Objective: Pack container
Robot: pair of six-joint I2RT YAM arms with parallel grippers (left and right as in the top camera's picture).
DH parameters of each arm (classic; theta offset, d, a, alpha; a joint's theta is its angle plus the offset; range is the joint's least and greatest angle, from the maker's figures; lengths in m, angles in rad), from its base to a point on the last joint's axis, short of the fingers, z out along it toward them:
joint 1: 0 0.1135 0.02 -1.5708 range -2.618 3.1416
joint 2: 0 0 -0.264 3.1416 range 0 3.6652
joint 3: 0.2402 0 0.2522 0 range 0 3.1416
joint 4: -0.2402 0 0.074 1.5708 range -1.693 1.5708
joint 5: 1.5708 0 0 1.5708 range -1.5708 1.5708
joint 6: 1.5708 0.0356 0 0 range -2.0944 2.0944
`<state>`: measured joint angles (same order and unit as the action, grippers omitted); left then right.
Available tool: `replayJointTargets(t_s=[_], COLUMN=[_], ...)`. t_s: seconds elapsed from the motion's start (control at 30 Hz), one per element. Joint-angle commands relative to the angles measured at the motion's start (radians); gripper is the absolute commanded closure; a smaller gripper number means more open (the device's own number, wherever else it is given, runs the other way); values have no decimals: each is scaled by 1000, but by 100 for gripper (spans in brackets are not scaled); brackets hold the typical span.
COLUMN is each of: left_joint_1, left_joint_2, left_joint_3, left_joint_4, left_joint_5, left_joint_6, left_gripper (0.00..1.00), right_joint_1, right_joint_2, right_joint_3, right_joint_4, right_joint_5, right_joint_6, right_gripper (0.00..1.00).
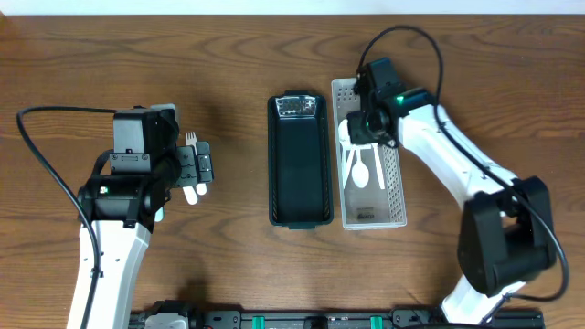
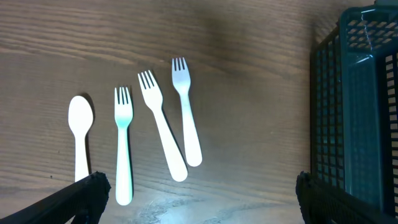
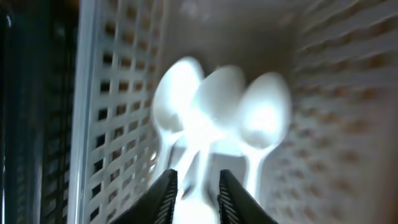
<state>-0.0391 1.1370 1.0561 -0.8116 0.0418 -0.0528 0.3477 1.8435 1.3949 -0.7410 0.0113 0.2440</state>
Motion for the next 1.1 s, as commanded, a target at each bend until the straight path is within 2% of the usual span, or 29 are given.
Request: replayJointTargets(t_s=[0.0, 0.1, 0.33, 0.57, 0.73, 0.87, 1.07], left_joint_1=[5, 5, 5, 5, 5, 5, 5], left_joint_2=[0, 0, 2, 16, 21, 21, 21], left_joint_3=[23, 23, 23, 23, 23, 23, 23], left_joint_4=[-3, -3, -3, -3, -3, -3, -3], left_joint_5=[-11, -11, -11, -11, -11, -11, -11], left_joint_6=[-9, -9, -9, -9, -9, -9, -9], left_gripper=[2, 2, 2, 2, 2, 2, 2], right_joint_1=[-73, -150, -267, -246, -211, -202, -203], right_joint_2=[-115, -138, -80, -9, -9, -9, -8], right_joint_3=[63, 63, 41, -26, -35, -35, -35], right_joint_4=[-12, -27, -137, -167, -149, -150, -149], right_joint_5=[156, 165, 84, -12, -69, -209, -278], right_joint_6=[53, 84, 60, 28, -33, -115, -130], right_gripper=[89, 99, 99, 99, 99, 98, 98])
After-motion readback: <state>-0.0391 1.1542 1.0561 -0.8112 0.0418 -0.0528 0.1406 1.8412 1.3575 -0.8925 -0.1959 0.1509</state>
